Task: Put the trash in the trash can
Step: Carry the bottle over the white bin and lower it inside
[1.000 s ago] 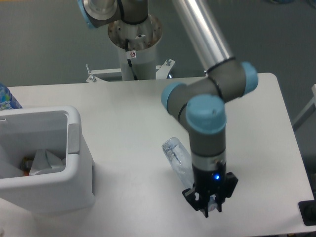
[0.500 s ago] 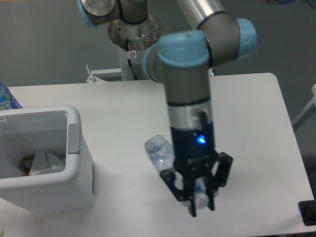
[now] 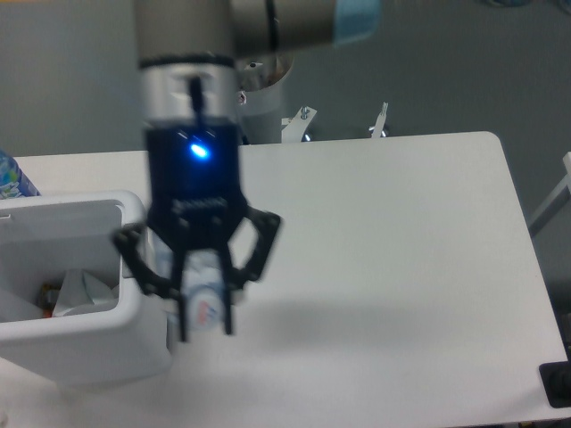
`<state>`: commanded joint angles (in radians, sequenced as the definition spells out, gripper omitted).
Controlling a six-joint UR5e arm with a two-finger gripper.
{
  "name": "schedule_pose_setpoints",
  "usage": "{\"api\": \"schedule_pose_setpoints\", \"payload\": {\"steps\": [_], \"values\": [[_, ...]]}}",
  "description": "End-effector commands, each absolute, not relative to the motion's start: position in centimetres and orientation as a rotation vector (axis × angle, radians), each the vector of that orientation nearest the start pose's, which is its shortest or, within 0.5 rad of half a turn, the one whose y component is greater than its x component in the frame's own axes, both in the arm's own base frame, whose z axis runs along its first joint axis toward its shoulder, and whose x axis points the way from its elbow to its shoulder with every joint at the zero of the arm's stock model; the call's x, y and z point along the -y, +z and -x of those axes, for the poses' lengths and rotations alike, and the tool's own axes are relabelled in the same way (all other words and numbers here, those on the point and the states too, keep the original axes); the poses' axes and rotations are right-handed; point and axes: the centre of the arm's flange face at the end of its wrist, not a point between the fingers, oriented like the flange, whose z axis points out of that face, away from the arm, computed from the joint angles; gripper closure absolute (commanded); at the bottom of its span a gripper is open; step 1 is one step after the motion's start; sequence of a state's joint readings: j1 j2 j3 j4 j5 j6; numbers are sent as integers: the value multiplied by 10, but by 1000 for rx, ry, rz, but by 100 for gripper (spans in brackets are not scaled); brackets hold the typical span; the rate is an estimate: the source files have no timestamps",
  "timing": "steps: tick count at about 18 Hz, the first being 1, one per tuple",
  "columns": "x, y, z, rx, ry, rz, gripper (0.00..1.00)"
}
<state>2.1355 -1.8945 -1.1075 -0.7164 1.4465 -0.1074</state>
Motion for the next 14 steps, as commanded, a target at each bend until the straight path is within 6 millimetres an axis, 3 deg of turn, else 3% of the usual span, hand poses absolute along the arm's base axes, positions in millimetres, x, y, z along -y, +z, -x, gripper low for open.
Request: {"api": "schedule_pose_setpoints", "payload": {"steps": [5,8,9,11,12,14], "values": [[-679,620,162,498,72,2128,75],[-696,597,137,458,40,2174,71],[-698,590,135,449,38,2186,59],[-698,577,135,399,61,2221,16],[-697,572,133,368,75,2238,4],[-689,578,130,348,85,2237,0]]}}
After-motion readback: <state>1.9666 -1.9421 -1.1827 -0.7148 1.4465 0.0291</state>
